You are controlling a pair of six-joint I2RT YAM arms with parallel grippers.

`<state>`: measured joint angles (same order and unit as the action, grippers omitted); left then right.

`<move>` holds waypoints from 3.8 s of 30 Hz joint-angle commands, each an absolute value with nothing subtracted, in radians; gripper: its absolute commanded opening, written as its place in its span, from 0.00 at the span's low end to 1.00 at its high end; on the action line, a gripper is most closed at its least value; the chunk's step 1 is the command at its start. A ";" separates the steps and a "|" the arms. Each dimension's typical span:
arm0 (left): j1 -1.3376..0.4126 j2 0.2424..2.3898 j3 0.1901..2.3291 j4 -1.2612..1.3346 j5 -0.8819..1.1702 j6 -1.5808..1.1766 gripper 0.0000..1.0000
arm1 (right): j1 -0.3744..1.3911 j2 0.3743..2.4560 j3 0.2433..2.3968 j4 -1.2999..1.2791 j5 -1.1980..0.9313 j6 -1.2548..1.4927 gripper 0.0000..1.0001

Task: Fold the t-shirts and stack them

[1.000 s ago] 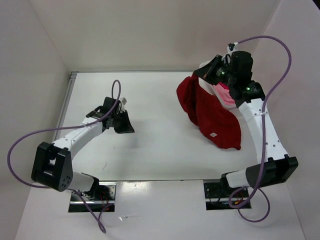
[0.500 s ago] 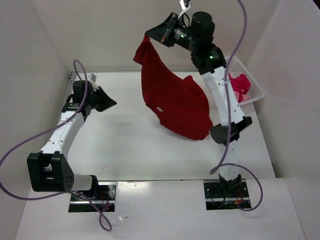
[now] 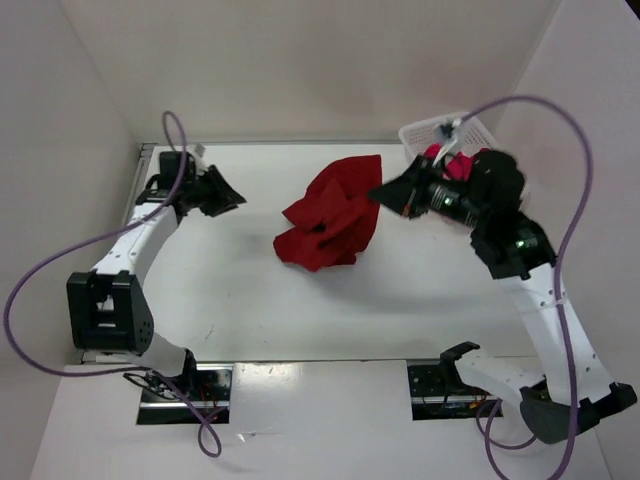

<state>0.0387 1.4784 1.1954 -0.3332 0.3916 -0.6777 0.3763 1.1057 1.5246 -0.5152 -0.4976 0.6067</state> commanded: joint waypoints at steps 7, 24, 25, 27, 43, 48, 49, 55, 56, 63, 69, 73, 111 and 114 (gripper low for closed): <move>-0.343 1.770 1.596 -0.357 0.164 -0.555 0.60 | 0.370 0.956 0.991 -0.744 -0.497 0.615 0.06; -0.318 2.419 2.120 -0.446 0.050 -0.532 0.77 | 0.370 0.904 0.925 -0.781 -0.403 0.653 0.06; -0.318 2.451 2.144 -0.446 0.090 -0.532 0.77 | 0.370 0.904 0.925 -0.769 -0.403 0.653 0.06; -0.318 2.482 2.145 -0.434 0.124 -0.548 0.77 | 0.370 0.913 0.916 -0.756 -0.428 0.676 0.06; -0.408 2.631 2.250 -0.405 0.172 -0.646 0.22 | 0.370 0.942 0.927 -0.718 -0.379 0.695 0.06; -0.322 2.450 2.173 -0.364 0.135 -0.672 0.06 | 0.370 0.963 0.949 -0.690 -0.353 0.683 0.06; -0.304 2.409 2.149 -0.351 0.121 -0.672 0.06 | 0.370 0.975 0.969 -0.690 -0.339 0.672 0.06; -0.123 1.997 1.933 -0.362 0.074 -0.618 0.00 | 0.305 1.110 1.268 -0.668 -0.262 0.568 0.06; -0.108 1.955 1.868 -0.371 0.074 -0.605 0.00 | 0.289 1.139 1.308 -0.658 -0.271 0.568 0.05; -0.005 1.686 1.715 -0.500 0.052 -0.512 0.09 | 0.265 1.245 1.760 -0.647 -0.180 0.526 0.05; 0.092 1.550 1.539 -0.523 0.064 -0.486 0.36 | 0.265 1.220 1.815 -0.638 -0.244 0.523 0.05; 0.127 1.496 1.344 -0.523 0.066 -0.451 0.60 | 0.265 1.105 1.365 -0.656 -0.287 0.534 0.05; 0.048 1.729 1.080 -0.210 0.321 -0.678 0.22 | 0.265 1.077 0.977 -0.580 -0.230 0.565 0.04; 0.037 1.729 1.132 -0.254 0.310 -0.669 0.10 | 0.265 1.097 0.977 -0.560 -0.239 0.565 0.04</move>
